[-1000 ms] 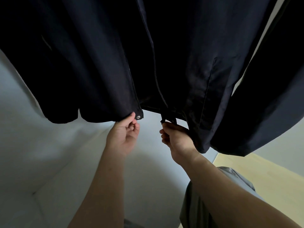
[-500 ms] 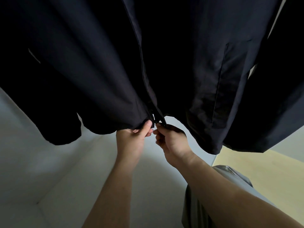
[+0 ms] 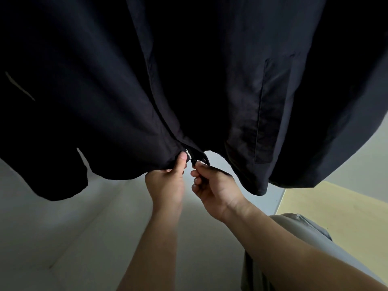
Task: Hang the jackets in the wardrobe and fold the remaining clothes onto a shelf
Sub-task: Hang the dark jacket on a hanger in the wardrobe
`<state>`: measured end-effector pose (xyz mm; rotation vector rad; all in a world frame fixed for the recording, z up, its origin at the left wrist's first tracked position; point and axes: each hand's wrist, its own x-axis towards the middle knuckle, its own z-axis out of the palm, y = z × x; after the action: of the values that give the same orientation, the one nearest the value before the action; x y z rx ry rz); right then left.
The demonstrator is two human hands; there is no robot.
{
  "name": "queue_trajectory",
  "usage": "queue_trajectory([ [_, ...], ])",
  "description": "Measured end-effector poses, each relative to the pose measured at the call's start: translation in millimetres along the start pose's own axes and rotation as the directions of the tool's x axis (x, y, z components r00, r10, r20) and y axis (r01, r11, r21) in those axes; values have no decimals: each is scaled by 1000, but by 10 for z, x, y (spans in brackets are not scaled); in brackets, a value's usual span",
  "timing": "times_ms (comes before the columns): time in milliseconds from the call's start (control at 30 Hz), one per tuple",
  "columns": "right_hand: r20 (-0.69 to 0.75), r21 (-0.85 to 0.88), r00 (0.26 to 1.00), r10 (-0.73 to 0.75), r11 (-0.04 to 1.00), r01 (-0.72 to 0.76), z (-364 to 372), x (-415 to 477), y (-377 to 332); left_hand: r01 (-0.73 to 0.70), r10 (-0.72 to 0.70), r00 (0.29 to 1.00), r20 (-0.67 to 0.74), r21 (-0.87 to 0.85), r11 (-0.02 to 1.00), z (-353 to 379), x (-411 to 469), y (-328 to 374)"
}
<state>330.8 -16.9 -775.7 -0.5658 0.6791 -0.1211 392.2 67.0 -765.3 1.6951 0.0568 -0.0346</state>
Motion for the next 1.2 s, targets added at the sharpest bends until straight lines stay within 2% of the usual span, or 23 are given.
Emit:
queue_trajectory([
  [433,-11,-9,1000,-15,1000,15,67,0,62,-54,54,999,-2,46,997,-52,17,-74],
  [633,-27,-49,999,-34,998,33,85,-16,103,-145,145,989,2,123,982,-96,52,-103],
  [767,-61,-52,997,-38,998,35,94,-16,103,-195,193,981,37,87,977,-137,58,-49],
  [933,-88,-38,995,-40,999,37,117,-4,94,-114,104,979,178,51,992,-152,20,-44],
  [1100,-62,-9,998,-8,1000,8,126,1,86,-39,32,992,124,58,998,-185,51,-65],
  [1200,-22,23,1000,19,1000,-19,146,-20,83,-59,46,991,126,105,993,-237,96,-63],
])
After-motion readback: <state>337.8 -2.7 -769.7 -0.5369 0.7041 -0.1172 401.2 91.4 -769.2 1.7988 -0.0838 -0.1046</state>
